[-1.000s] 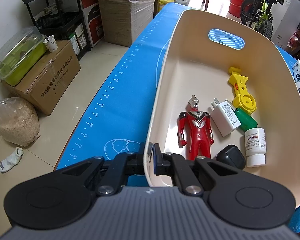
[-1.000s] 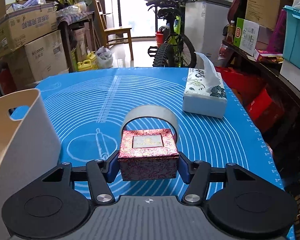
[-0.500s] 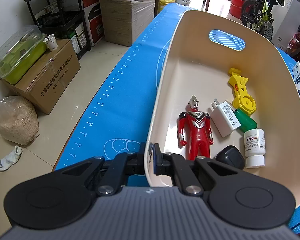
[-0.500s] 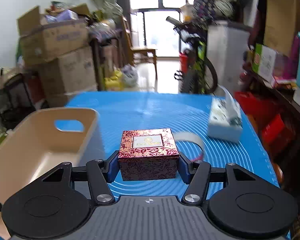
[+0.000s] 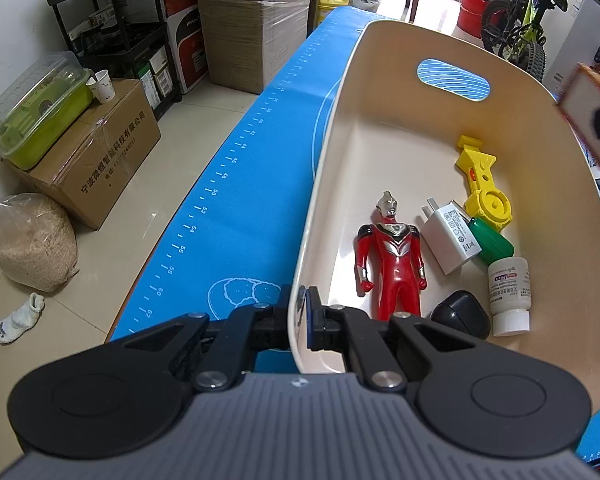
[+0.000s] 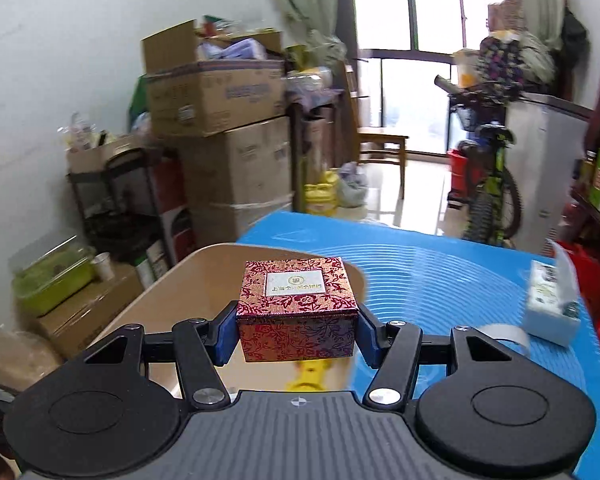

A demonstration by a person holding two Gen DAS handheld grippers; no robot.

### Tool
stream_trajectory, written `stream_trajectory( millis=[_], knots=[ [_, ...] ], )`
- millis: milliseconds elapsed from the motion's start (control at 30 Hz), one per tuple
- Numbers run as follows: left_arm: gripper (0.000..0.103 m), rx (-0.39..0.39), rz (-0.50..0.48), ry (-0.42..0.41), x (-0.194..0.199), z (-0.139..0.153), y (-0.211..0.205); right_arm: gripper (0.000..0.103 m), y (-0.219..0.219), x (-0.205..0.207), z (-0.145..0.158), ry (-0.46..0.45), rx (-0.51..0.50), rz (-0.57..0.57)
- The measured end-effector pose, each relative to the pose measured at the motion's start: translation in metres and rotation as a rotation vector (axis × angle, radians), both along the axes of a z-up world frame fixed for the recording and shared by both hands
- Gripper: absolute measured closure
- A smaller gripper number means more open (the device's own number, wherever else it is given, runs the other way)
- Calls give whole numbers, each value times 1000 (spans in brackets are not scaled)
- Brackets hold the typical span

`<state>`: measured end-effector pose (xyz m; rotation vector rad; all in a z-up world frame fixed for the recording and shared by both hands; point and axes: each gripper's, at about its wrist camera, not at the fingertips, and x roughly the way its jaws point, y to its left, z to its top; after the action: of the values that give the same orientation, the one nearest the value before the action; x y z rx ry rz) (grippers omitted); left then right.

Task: Organize rigid objects
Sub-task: 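Lift the red gift box with the right gripper and release it into the basket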

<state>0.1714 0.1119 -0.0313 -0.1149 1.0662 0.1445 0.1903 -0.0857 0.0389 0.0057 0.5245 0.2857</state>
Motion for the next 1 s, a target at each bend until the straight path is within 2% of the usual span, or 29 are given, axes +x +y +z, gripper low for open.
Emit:
stream_trajectory(
  millis=[167,367,567,767,933,1000],
  knots=[
    [95,0,0,0,0,0,0,40,28,4,-10,29,-28,66],
    [95,1,0,0,0,0,0,40,50,5,-29,124,-88,131],
    [95,2,-1,-1,1,0,0,40,61,9,-48,209,-135,159],
    [95,7,-3,-1,2,0,-1,41,67,16,-51,271,-156,167],
    [95,6,-1,-1,2,0,-1,33,55,14,-47,249,-105,178],
    [95,6,0,-1,2,0,-1,27,51,13,-42,232,-90,178]
  ],
)
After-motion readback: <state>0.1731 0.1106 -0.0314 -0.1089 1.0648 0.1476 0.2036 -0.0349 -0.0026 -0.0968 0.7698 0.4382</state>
